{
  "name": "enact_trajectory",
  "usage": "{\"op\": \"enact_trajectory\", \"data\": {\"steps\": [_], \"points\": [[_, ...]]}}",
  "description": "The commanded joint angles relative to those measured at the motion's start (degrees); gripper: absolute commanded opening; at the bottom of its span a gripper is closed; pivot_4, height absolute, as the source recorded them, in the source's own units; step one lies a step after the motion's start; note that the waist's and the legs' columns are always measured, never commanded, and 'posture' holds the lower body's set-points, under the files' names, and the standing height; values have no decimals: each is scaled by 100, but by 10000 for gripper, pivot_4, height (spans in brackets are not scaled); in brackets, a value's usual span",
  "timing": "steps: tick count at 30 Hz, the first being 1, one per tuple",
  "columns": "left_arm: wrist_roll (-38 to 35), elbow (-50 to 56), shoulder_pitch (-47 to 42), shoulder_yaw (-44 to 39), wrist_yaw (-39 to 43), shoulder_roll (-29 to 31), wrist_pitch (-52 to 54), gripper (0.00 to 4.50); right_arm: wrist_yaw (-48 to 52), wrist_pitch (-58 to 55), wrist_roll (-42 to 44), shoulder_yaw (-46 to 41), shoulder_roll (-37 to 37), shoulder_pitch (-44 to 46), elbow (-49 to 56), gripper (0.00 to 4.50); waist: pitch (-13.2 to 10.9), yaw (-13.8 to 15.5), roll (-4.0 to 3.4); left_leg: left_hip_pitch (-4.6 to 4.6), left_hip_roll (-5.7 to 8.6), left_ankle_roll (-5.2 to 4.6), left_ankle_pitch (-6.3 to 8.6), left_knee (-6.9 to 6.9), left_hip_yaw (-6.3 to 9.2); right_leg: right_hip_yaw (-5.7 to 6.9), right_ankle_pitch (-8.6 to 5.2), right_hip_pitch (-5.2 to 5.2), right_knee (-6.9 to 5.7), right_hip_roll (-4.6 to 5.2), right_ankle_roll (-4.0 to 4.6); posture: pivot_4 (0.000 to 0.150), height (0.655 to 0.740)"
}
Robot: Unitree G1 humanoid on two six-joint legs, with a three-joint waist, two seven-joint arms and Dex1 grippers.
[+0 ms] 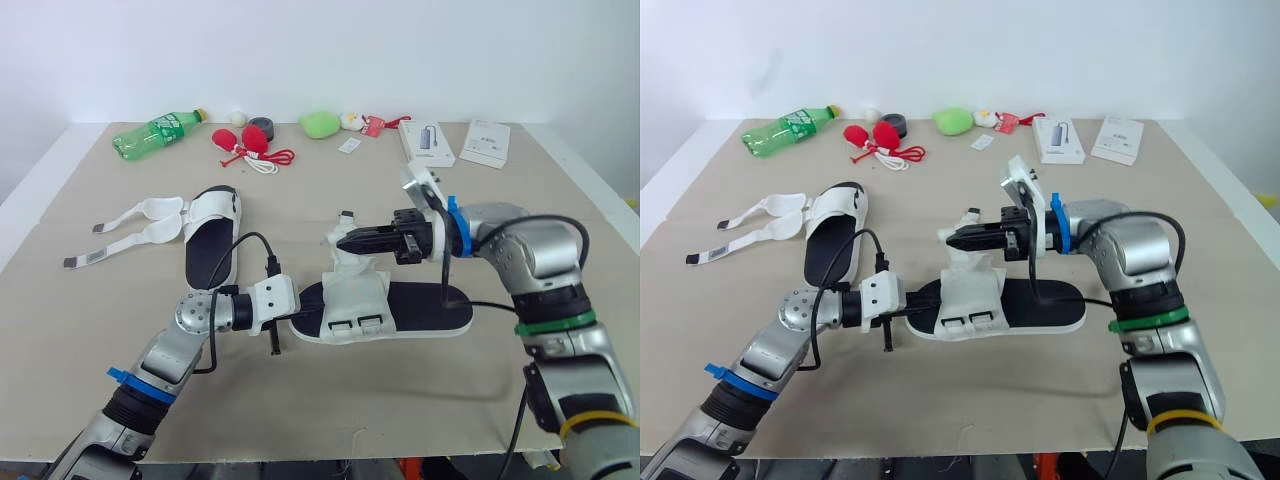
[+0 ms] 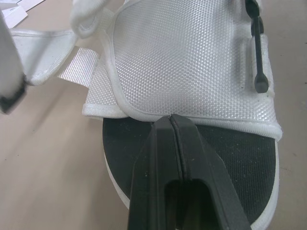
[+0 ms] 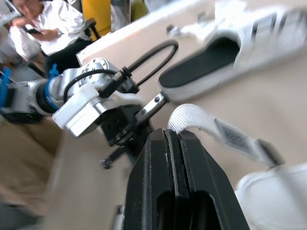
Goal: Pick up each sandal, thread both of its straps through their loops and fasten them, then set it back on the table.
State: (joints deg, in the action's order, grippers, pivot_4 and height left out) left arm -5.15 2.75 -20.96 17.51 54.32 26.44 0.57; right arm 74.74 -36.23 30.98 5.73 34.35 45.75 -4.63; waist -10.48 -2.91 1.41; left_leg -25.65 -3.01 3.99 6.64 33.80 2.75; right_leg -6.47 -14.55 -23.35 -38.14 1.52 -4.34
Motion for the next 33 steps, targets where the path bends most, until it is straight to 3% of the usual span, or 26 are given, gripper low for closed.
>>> {"op": "enact_trajectory", "data": {"steps": [1, 3, 5, 8, 13, 16, 24, 33], "points": [[16, -11, 0, -46, 30, 60, -37, 0, 439, 2843, -640, -268, -116, -263, 172, 796, 0, 0, 0, 0, 0, 0, 0, 0, 0, 0, 0, 0, 0, 0, -1, 1500, 7400], [18, -26, -7, -34, 41, 59, -46, 0, 995, 5428, -1168, -238, -188, -301, -494, 796, 0, -2, 0, 3, 1, 0, 0, 1, -3, 0, 1, 3, 2, 1, -2, 1500, 7400], [17, -44, -20, -28, 52, 56, -51, 0, 1463, 7320, -1331, -222, -255, -182, -1184, 796, 0, -5, 1, 9, 0, 1, 0, 1, -5, 0, 0, 7, 5, 1, 2, 1500, 7400], [13, -37, -17, -23, 61, 56, -53, 0, 1721, 8770, -1311, -143, -318, 86, -1999, 796, 0, -18, 1, 18, 0, 0, -1, 1, -7, -1, -4, 17, 6, 2, 15, 1500, 7400], [12, -25, -13, -16, 69, 59, -42, 0, 1776, 11088, -1134, 688, 56, 498, -3041, 796, -1, -18, 0, 27, -1, 0, -2, -3, -6, -4, -6, 24, 6, 2, 24, 1500, 7400], [12, -2, 21, -21, 64, 68, -32, 0, 1286, 12563, -1289, 1359, 390, 789, -3485, 796, -1, -19, 0, 35, -1, 0, -1, -10, -7, -5, -11, 29, 6, 3, 29, 1500, 7400], [6, 2, 40, -19, 68, 77, -17, 0, 641, 12873, -1779, 1736, 712, 983, -3908, 796, -1, -9, -1, 55, -1, -1, -3, -17, -8, -8, -13, 40, 4, 4, 38, 1500, 7400], [-4, -51, 2, -20, 117, 66, -24, 0, -125, 12873, -2895, 588, 671, 778, -3370, 796, -1, 0, -1, 56, 0, -1, -3, -23, -8, -8, -17, 40, 4, 3, 38, 1500, 7400]]}}
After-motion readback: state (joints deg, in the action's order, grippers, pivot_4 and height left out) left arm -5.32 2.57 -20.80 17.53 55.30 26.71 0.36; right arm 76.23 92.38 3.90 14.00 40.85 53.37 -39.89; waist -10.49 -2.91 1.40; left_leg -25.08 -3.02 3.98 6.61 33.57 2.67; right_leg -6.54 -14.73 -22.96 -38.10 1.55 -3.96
